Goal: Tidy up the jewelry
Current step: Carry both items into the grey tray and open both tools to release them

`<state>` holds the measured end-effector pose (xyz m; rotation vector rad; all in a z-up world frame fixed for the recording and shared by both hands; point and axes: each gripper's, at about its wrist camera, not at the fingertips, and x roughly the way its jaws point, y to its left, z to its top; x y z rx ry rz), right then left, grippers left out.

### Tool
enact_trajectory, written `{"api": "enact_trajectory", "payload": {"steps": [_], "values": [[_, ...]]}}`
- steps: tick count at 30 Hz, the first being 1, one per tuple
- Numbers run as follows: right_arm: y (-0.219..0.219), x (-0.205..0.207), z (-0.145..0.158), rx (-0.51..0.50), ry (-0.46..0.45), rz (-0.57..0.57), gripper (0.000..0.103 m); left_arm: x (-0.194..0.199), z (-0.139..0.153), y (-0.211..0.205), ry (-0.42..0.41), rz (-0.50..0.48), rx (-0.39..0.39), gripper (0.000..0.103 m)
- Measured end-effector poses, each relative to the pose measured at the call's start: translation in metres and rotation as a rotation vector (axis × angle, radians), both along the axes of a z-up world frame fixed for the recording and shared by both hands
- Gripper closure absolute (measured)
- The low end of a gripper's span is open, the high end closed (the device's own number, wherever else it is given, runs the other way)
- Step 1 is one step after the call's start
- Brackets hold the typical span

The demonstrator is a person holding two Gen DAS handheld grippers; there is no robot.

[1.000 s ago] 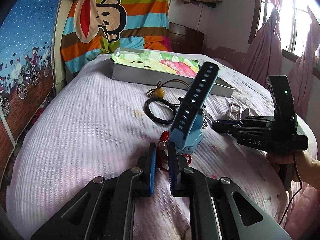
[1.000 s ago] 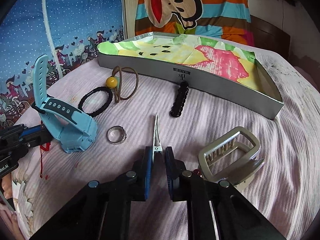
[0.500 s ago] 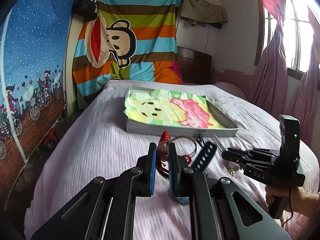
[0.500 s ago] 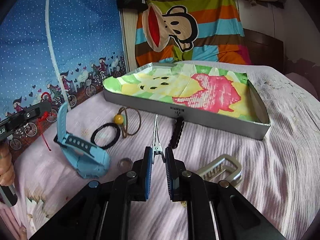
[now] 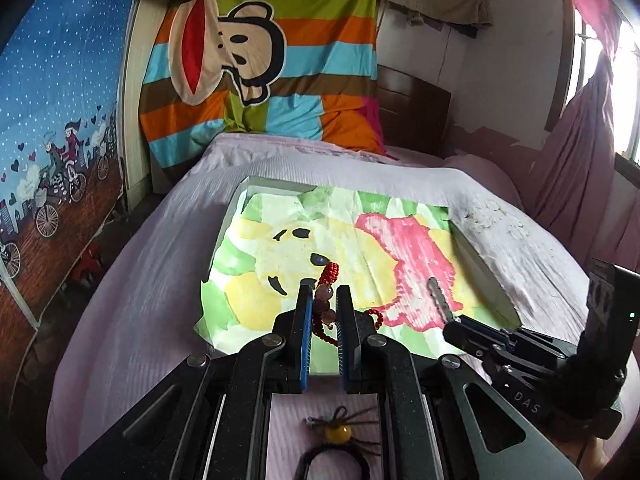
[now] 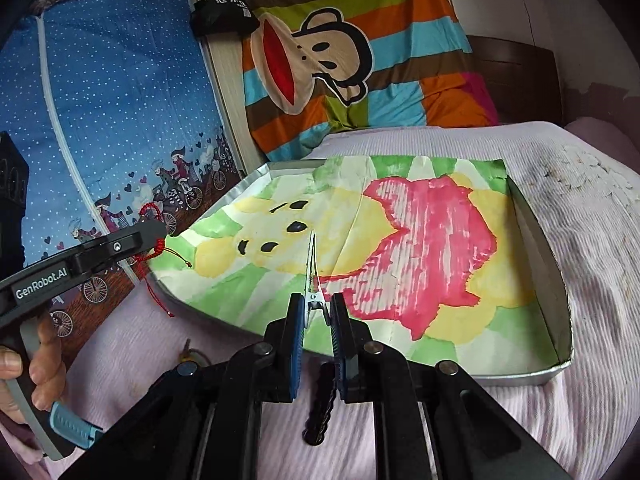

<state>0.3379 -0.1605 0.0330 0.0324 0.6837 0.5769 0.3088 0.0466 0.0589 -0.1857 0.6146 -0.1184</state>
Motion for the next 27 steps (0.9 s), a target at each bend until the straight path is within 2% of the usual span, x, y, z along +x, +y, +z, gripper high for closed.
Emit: {"api": "enact_trajectory", "payload": {"steps": [2,9,14,16,17,18,19,21,23,24,25,26,27], "values": [[-0.004,0.008,-0.007,0.019,0.020,0.008,0.090,0.013,-0.013,0.001,0.038,0.022,0.030,0.094],[-0.003,0.013,-0.018,-0.022,0.055,0.027,0.090,0.039,-0.044,-0.004,0.145,0.040,0.073,0.094],[-0.003,0.011,-0.018,-0.030,0.051,0.028,0.087,0.042,-0.058,0.002,0.193,0.044,0.014,0.094],[-0.003,0.008,-0.016,-0.022,0.036,0.025,0.080,0.037,-0.056,0.005,0.177,0.048,-0.002,0.092],[-0.004,0.006,-0.015,-0.015,0.022,0.015,0.072,0.033,-0.055,0.007,0.167,0.049,-0.018,0.090],[-0.006,0.002,-0.014,-0.001,0.012,0.008,0.062,0.029,-0.052,0.009,0.158,0.052,-0.035,0.082],[-0.008,-0.001,-0.012,0.011,0.003,0.000,0.057,0.025,-0.050,0.012,0.142,0.057,-0.050,0.071],[-0.009,-0.008,-0.007,0.019,-0.031,-0.021,0.051,0.012,-0.042,0.016,0.100,0.072,-0.072,0.062],[-0.010,-0.018,0.001,0.012,-0.076,-0.038,0.047,0.000,-0.033,0.019,0.061,0.077,-0.088,0.062],[-0.011,-0.024,0.005,0.012,-0.103,-0.048,0.041,-0.007,-0.029,0.021,0.044,0.081,-0.089,0.060],[-0.013,-0.030,0.009,0.018,-0.128,-0.057,0.036,-0.015,-0.024,0.021,0.027,0.085,-0.086,0.055],[-0.015,-0.036,0.014,0.028,-0.151,-0.065,0.028,-0.023,-0.020,0.023,0.004,0.090,-0.083,0.051],[-0.018,-0.043,0.018,0.041,-0.174,-0.075,0.021,-0.032,-0.016,0.023,-0.021,0.098,-0.080,0.042]]}}
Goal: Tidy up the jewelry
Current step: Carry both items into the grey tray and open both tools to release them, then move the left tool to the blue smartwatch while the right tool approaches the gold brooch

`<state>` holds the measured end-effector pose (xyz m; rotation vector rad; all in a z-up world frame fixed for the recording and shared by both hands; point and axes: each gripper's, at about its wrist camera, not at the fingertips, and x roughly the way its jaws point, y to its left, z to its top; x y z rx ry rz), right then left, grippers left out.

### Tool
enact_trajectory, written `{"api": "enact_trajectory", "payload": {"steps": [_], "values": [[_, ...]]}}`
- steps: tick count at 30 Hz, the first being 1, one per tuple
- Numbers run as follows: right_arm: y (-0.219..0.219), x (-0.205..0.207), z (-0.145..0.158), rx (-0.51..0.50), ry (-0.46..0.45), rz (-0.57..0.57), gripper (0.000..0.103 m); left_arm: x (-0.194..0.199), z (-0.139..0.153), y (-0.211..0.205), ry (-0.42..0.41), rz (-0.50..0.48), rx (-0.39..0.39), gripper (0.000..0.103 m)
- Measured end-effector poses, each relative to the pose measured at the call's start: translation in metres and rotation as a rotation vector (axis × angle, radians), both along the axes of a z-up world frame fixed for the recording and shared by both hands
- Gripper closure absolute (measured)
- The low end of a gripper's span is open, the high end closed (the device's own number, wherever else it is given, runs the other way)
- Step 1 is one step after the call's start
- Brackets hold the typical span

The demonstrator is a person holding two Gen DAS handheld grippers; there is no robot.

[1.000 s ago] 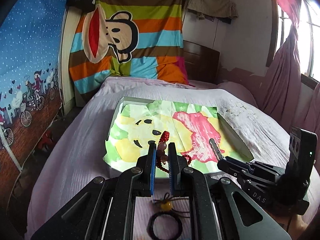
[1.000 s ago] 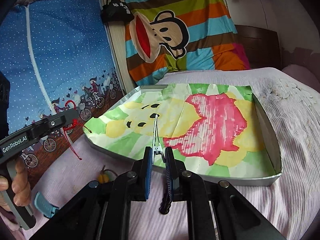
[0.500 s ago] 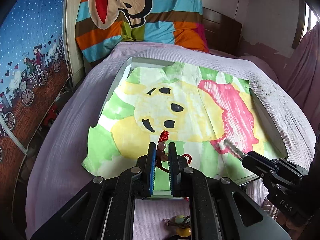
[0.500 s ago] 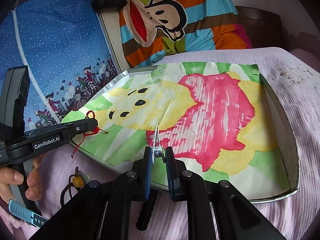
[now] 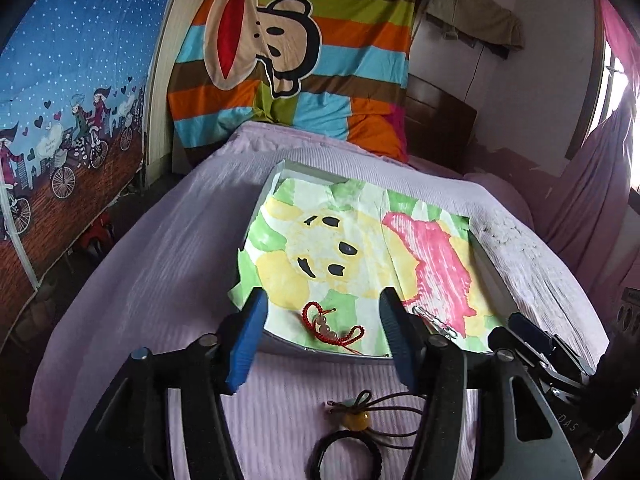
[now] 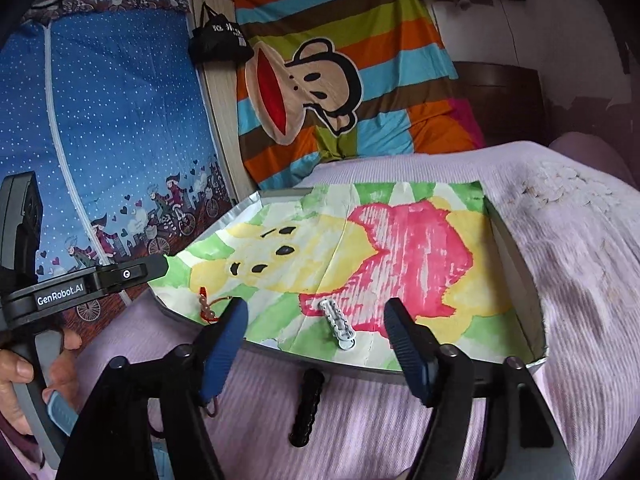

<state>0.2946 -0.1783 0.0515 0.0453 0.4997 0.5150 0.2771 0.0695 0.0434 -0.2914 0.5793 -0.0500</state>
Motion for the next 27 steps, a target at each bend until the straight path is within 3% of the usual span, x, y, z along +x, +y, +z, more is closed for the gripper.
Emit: {"api": "enact_trajectory", "payload": {"steps": [1,5,7,13,19,27], "values": [[-0.003,-0.006,0.004,0.009,-0.021,-0.010,0.019,-0.010,0.004,0.001,-0.027,0.008,0.003,0.034],[-0.010,-0.033,0.018,0.025,-0.106,-0.040,0.000,-0.044,0.016,0.001,-0.114,0.011,0.010,0.022],[-0.012,-0.046,0.022,0.018,-0.139,-0.047,0.000,-0.061,0.020,-0.003,-0.152,0.013,0.037,0.015],[-0.026,-0.086,0.026,0.011,-0.203,-0.080,0.000,-0.110,0.029,-0.015,-0.270,0.009,0.096,0.006],[-0.036,-0.122,0.025,-0.018,-0.237,-0.119,0.000,-0.152,0.028,-0.024,-0.333,-0.017,0.106,0.005],[-0.046,-0.159,0.021,-0.035,-0.254,-0.151,0.000,-0.192,0.016,-0.035,-0.359,-0.044,0.141,0.002]]}}
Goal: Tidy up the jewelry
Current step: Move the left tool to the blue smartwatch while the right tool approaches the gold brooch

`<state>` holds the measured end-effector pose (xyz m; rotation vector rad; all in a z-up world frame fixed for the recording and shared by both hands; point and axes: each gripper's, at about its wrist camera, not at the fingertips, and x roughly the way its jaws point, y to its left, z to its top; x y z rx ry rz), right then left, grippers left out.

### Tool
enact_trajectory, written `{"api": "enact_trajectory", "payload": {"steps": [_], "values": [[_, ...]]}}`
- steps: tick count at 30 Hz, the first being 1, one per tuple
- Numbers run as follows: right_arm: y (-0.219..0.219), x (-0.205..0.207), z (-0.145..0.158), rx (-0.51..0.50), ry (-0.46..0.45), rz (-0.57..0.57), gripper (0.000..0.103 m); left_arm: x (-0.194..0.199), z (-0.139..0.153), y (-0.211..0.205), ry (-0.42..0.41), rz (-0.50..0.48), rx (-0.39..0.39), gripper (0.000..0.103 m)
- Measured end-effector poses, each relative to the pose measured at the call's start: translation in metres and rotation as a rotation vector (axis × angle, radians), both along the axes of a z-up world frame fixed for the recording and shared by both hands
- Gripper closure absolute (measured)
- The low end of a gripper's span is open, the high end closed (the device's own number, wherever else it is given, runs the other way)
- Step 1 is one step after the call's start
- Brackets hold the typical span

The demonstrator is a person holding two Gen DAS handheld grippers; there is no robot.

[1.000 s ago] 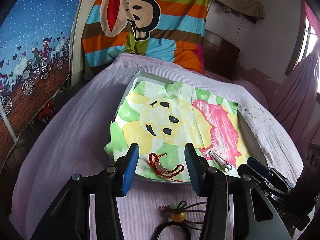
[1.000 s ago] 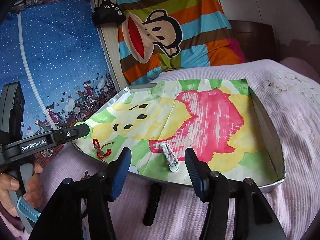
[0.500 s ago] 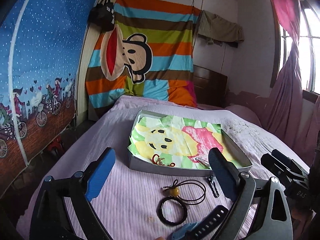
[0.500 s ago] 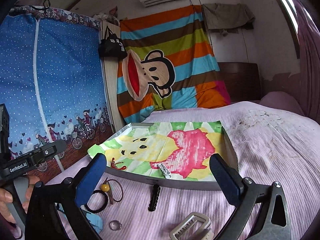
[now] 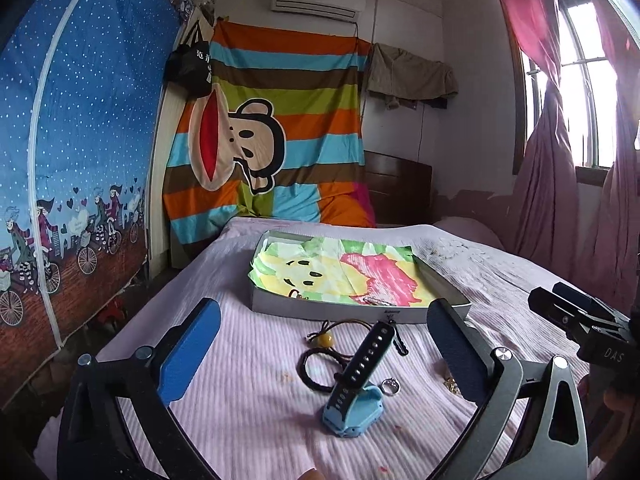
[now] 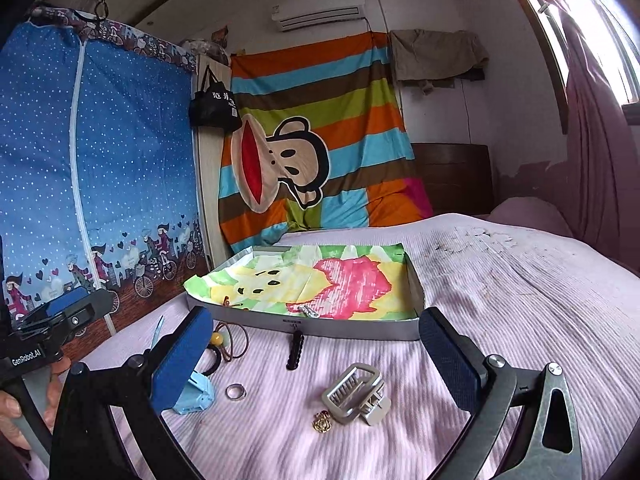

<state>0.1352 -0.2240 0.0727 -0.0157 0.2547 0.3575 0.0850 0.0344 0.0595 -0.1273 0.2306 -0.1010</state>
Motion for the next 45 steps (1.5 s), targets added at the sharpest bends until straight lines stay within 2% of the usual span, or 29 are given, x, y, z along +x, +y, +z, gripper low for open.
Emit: {"api": "enact_trajectory", "payload": {"steps": [6,14,19,29,34,41,45], "values": [[0.001,-0.016,-0.012,-0.049,0.006,-0.008,0.000,-0.011,-0.011,-0.002,0.013,0.000,0.026,0.002],[0.002,-0.014,-0.032,-0.086,0.075,-0.021,0.000,-0.004,-0.033,-0.006,0.089,-0.019,0.082,0.002],[-0.001,-0.003,-0.043,-0.072,0.153,-0.020,0.000,0.009,-0.053,-0.008,0.157,-0.030,0.118,0.002],[-0.005,0.021,-0.069,-0.077,0.350,-0.030,0.000,0.040,-0.072,-0.003,0.307,-0.075,0.095,0.002],[-0.003,0.029,-0.080,-0.064,0.419,-0.002,0.001,0.053,-0.079,-0.002,0.378,-0.094,0.080,0.002],[0.004,0.041,-0.092,-0.072,0.488,0.036,0.034,0.062,-0.085,-0.001,0.425,-0.145,0.072,0.002],[0.005,0.048,-0.092,-0.064,0.501,0.051,0.047,0.071,-0.090,-0.004,0.452,-0.185,0.079,0.003]]}}
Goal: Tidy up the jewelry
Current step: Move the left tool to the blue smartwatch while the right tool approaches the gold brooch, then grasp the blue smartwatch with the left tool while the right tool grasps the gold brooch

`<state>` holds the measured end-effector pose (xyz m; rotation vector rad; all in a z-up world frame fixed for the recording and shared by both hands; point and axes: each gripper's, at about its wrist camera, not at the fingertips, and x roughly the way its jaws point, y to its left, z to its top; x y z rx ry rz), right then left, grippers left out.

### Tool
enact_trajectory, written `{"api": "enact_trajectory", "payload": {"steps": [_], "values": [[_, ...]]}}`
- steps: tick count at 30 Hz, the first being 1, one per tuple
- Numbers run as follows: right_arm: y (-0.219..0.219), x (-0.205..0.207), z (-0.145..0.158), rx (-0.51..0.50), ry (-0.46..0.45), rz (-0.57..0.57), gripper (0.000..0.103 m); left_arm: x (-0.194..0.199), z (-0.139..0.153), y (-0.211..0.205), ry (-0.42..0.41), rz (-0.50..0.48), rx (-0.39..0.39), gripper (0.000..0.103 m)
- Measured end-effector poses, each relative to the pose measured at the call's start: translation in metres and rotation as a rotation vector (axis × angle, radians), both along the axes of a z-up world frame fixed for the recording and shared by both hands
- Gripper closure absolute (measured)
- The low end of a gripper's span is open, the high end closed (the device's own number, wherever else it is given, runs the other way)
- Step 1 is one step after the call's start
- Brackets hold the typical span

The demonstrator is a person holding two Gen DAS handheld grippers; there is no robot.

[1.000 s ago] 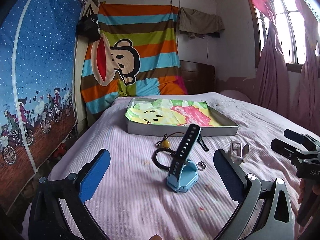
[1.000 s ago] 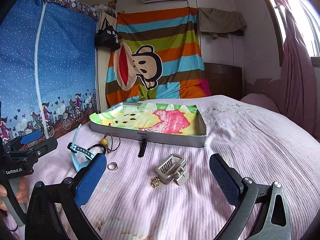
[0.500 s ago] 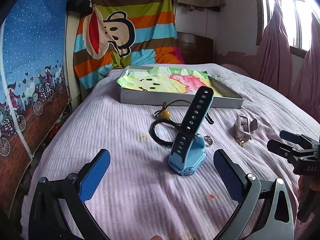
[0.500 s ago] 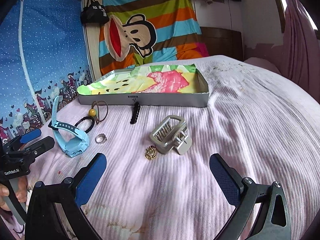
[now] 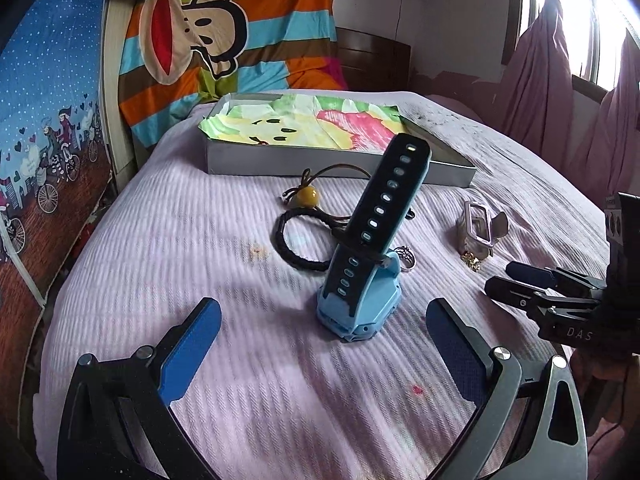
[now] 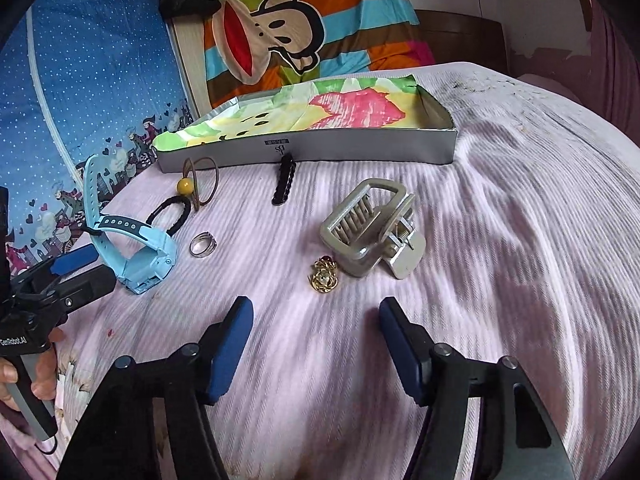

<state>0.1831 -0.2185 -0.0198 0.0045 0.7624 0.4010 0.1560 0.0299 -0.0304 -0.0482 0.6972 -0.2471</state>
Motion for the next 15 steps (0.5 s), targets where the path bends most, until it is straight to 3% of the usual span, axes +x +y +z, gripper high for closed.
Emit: {"api": "enact_trajectory", "payload": {"steps": [8,13,15], "values": [[0.001,0.020,-0.005,0.011,0.042,0.020,0.066,0.021,-0.009,-0.008,0.041,-0.058,0.019,0.014],[0.002,0.024,-0.007,0.005,0.051,0.037,0.071,0.029,-0.017,-0.016,0.051,-0.095,0.044,0.033],[0.004,0.025,-0.008,0.002,0.055,0.041,0.079,0.032,-0.020,-0.020,0.057,-0.111,0.053,0.041]]}}
